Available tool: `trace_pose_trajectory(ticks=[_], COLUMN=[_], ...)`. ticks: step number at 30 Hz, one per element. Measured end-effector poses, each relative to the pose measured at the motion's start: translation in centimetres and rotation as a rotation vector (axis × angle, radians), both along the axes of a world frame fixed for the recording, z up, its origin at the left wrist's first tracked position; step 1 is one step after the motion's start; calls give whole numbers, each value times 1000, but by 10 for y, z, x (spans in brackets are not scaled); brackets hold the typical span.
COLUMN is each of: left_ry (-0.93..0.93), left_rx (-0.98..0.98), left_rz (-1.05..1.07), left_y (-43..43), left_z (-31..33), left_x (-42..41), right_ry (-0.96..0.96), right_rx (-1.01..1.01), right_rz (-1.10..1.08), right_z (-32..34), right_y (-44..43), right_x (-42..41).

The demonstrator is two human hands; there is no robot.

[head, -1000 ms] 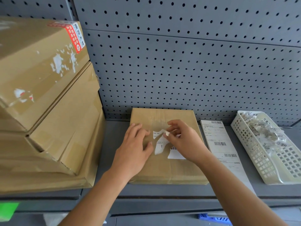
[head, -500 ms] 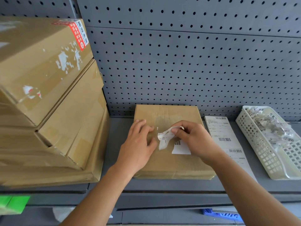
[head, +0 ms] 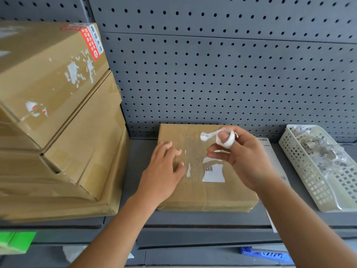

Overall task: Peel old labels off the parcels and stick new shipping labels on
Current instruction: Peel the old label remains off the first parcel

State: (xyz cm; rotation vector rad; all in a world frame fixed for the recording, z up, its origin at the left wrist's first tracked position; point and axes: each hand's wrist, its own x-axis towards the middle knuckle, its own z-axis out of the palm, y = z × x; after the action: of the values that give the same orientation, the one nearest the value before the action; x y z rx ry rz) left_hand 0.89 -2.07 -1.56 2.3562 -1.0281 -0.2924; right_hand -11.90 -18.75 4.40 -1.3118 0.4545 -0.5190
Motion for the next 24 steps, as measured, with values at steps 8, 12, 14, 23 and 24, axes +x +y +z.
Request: trace_pose_trajectory(ticks=[8,12,14,23,24], left_ry=[5,10,16,2,2], left_rx=[0,5,11,9,8], left_rz=[-9,-2,1,-2,-1], left_y=[-1,-1,-1,-1,-2], left_z=[1,1,1,-3,-4], left_x=[-1,0,0,3,3], right_ry=[220,240,228,241,236], right_rx=[-237,-284,-281,-386,-383], right_rz=[13,-11,-54,-147,-149], right_z=[-3,-4,-1,-6,-5], right_y=[-8,-10,-11,-26,-28], right_x=[-7,-13,-16,-36,-39])
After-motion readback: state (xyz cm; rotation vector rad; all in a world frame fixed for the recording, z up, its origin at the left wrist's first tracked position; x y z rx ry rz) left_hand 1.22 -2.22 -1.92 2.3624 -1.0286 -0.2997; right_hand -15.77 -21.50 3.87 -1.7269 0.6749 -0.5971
